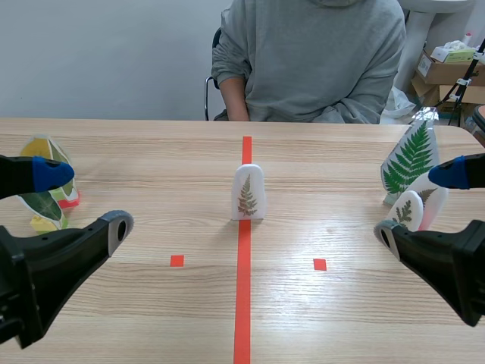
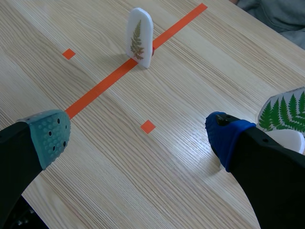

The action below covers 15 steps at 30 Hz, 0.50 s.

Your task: Do the leaf sorting experiment

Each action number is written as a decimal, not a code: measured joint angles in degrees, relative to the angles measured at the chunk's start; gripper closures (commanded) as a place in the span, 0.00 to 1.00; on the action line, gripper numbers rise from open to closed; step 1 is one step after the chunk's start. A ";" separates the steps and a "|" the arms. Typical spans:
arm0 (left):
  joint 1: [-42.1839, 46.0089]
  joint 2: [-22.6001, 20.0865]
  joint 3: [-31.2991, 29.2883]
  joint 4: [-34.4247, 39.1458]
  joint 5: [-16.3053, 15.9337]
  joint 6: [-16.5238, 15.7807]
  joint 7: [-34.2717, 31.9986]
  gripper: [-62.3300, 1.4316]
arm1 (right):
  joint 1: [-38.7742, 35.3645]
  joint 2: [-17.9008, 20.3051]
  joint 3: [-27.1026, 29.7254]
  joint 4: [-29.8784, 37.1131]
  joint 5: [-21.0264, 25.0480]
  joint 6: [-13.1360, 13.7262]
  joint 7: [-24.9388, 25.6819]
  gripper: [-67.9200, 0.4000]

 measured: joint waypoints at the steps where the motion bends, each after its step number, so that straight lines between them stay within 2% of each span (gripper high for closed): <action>1: 0.00 0.00 0.00 0.00 0.00 0.00 0.00 0.08 | 0.00 0.00 0.00 0.00 -0.17 0.00 0.00 0.15; 10: 0.00 0.00 0.00 0.00 0.00 0.00 0.00 0.08 | 0.00 0.00 0.00 0.00 -0.87 0.00 0.00 0.15; 15: 0.00 0.00 0.00 0.00 0.00 0.00 0.00 0.08 | 0.22 0.00 0.00 0.00 -4.28 0.00 0.11 0.15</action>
